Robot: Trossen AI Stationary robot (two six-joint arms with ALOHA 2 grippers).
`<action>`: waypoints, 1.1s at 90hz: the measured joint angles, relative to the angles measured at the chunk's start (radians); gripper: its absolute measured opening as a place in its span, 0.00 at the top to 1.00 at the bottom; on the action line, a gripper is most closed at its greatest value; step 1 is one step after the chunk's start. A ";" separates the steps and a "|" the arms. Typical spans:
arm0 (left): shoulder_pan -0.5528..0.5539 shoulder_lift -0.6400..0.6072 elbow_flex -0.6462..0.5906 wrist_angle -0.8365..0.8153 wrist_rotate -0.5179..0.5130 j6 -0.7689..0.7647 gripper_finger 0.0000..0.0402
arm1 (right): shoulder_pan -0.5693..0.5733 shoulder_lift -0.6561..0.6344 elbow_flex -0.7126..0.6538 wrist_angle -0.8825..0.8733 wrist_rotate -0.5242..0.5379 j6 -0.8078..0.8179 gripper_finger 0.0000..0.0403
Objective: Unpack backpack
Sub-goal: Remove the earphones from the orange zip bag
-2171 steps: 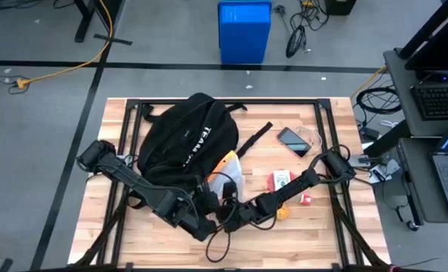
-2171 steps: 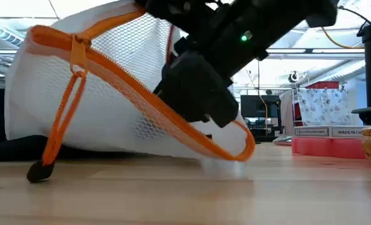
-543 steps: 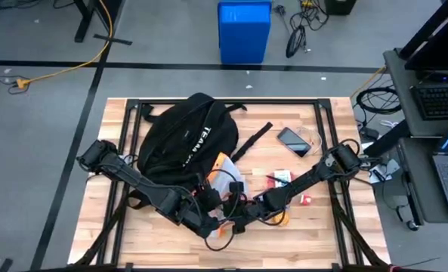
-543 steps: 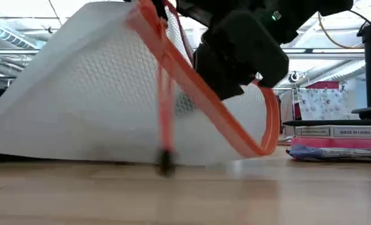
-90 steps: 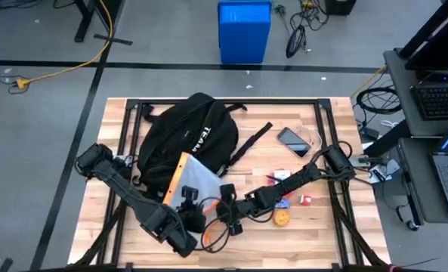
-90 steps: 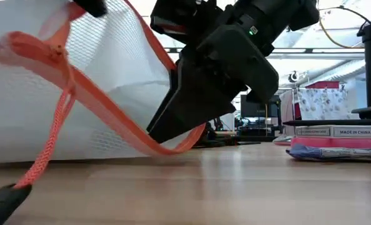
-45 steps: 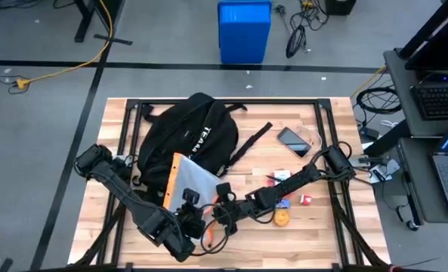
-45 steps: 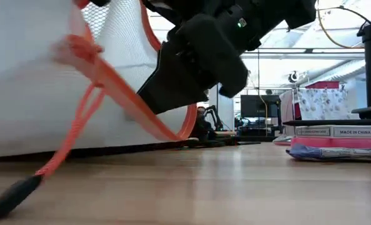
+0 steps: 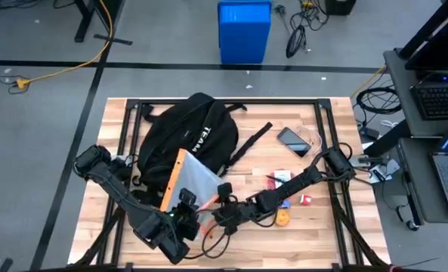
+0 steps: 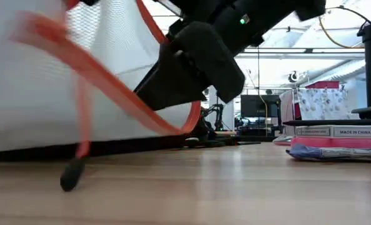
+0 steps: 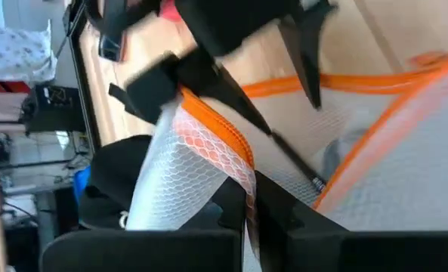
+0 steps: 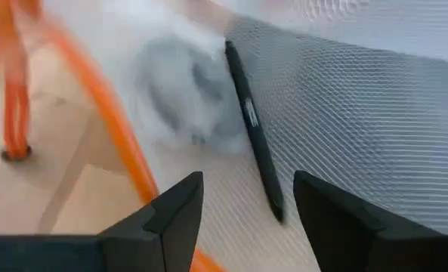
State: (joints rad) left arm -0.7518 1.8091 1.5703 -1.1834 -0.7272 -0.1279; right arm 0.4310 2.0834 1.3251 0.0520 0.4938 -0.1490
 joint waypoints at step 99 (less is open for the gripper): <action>-0.060 0.000 0.000 0.087 -0.075 0.223 1.00 | -0.020 0.025 0.004 0.061 -0.054 0.080 0.52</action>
State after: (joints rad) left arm -0.8120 1.8091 1.5703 -1.0965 -0.8021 0.0948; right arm 0.4115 2.1085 1.3287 0.1135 0.4394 -0.0690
